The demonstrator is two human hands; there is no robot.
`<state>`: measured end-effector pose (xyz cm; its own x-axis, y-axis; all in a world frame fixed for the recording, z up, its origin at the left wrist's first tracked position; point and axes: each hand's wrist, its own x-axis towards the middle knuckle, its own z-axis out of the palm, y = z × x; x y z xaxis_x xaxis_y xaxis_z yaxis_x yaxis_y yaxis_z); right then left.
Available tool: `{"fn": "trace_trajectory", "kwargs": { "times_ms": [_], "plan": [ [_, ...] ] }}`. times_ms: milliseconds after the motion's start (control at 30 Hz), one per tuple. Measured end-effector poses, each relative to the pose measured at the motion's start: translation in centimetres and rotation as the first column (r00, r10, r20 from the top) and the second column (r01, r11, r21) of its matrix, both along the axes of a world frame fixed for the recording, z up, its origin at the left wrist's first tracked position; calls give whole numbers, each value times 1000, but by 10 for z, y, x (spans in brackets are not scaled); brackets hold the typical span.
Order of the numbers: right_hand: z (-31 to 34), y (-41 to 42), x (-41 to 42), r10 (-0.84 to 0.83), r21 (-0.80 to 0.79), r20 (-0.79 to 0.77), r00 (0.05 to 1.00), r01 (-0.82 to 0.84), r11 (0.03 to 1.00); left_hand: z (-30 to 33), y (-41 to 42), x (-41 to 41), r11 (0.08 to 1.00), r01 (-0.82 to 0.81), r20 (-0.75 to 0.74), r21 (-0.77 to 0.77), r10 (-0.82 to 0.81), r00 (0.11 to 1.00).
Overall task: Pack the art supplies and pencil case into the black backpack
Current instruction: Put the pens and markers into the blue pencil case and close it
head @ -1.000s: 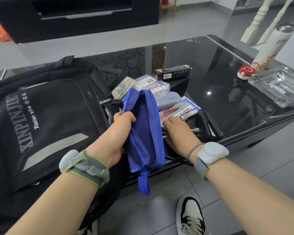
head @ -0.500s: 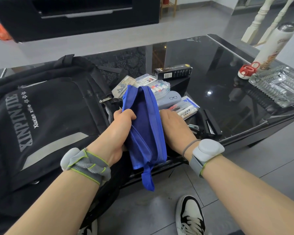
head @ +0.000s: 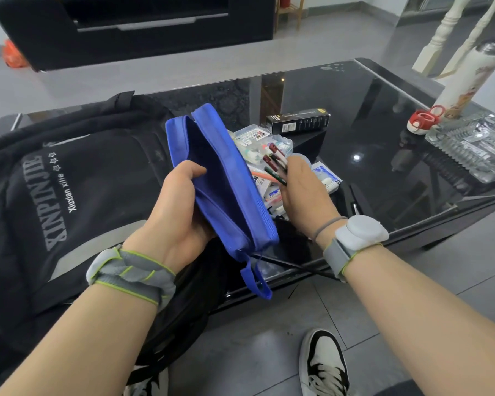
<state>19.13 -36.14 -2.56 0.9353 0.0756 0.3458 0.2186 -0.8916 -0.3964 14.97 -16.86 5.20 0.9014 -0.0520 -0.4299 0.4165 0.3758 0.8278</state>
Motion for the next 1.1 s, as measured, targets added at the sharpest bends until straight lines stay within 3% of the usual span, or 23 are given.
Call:
{"fn": "trace_trajectory", "kwargs": {
  "times_ms": [200,367,467,600,733,867,933,1000,1100],
  "plan": [
    [22,-8,3,-124,215,2,992,121,969,-2,6,5,997,-17,8,-77,17,1000],
    [53,-8,4,-237,514,35,971,186,837,-7,-2,2,994,93,-14,66,-92,996],
    [84,-2,-2,-247,675,33,969,161,720,-11,-9,2,974,185,-70,134,-177,982],
    [126,9,-23,-182,886,64,981,28,462,-17,-18,3,951,232,-88,205,-218,972],
    [152,16,-42,-114,927,147,983,-96,363,-22,-20,1,935,277,-79,221,-266,961],
    [159,26,-47,-45,973,141,989,-130,192,-20,-28,-6,928,263,-37,265,-263,964],
    [149,37,-46,-58,966,88,994,-71,248,-20,-31,-8,928,267,-24,261,-271,962],
    [130,46,-44,-87,912,16,996,21,409,-19,-33,-9,931,286,-25,226,-288,957],
    [102,58,-46,-88,814,-56,995,96,573,-14,-33,-10,953,253,-31,168,-251,967]
  ]
}}
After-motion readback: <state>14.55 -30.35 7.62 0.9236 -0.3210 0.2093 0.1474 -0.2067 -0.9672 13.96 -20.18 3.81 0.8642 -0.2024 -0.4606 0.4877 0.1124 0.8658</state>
